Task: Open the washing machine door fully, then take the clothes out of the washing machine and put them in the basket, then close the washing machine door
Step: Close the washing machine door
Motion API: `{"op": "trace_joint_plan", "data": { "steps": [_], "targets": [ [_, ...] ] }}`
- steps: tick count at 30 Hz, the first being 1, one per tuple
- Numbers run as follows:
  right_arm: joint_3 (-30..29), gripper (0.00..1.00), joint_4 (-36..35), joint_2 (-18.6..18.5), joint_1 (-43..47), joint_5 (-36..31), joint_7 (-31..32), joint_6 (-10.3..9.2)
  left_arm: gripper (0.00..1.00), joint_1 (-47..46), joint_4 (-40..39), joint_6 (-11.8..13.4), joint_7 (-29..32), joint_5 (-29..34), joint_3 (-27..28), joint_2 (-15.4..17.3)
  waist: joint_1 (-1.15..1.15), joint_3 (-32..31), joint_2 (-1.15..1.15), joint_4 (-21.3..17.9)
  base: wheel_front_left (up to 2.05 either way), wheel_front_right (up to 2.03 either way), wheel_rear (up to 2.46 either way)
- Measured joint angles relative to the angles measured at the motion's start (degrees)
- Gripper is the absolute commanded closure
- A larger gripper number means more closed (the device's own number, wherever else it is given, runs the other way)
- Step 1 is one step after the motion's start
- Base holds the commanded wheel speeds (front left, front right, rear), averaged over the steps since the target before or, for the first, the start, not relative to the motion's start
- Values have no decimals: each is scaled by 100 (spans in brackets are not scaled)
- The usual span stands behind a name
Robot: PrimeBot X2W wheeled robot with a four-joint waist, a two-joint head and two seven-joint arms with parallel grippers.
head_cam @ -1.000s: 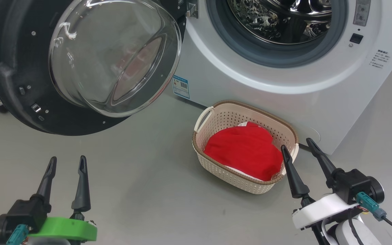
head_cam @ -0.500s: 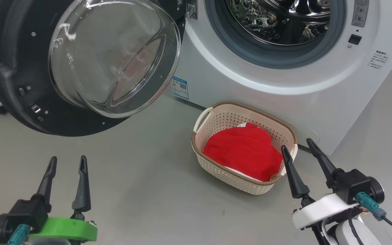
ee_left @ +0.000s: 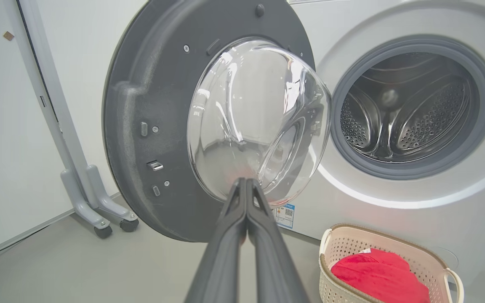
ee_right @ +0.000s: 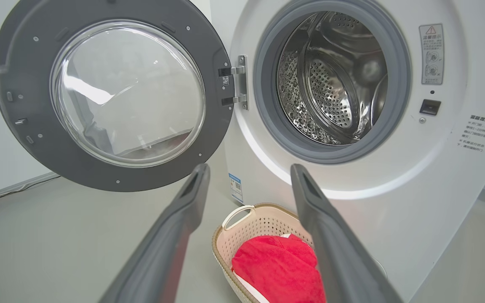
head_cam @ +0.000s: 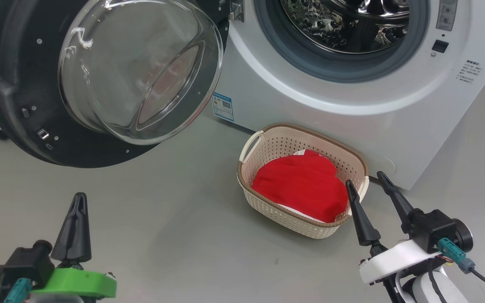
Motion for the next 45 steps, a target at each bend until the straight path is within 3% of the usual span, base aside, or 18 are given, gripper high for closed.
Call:
{"op": "trace_joint_plan", "data": {
  "steps": [13,22,27,29,30,38,39,45],
  "targets": [
    [146,0,-138,-47,-146,-130,131,0,100,-81,-510,0,0,-79,758,27,0,341,0,-166,0,0,0],
    [164,0,-291,-198,-314,-294,321,-8,100,-630,-842,0,-1,-470,1722,582,0,652,0,-312,0,0,0],
    [197,0,-413,-256,-427,-387,458,-8,100,-1160,-745,0,-35,-1195,2563,1060,0,858,0,-390,0,0,0],
    [204,0,-471,-271,-484,-410,505,-9,100,-1343,-530,0,11,-1764,2915,1120,0,944,0,-427,0,0,0],
    [204,0,-471,-271,-484,-410,505,-9,100,-1343,-530,0,11,-1764,2915,1120,0,944,0,-427,0,0,0],
    [205,0,-530,-454,-567,-571,624,-52,100,-2342,768,1,1018,-4159,3861,1134,0,1286,0,-563,0,0,0],
    [193,0,-556,-469,-593,-573,664,-53,100,-2720,1081,5,1294,-4857,4091,1115,0,1356,0,-590,0,0,0],
    [159,0,-580,-571,-654,-643,717,-80,100,-3657,2019,553,2254,-6240,4576,1115,0,1482,0,-635,0,0,0]
  ]
}}
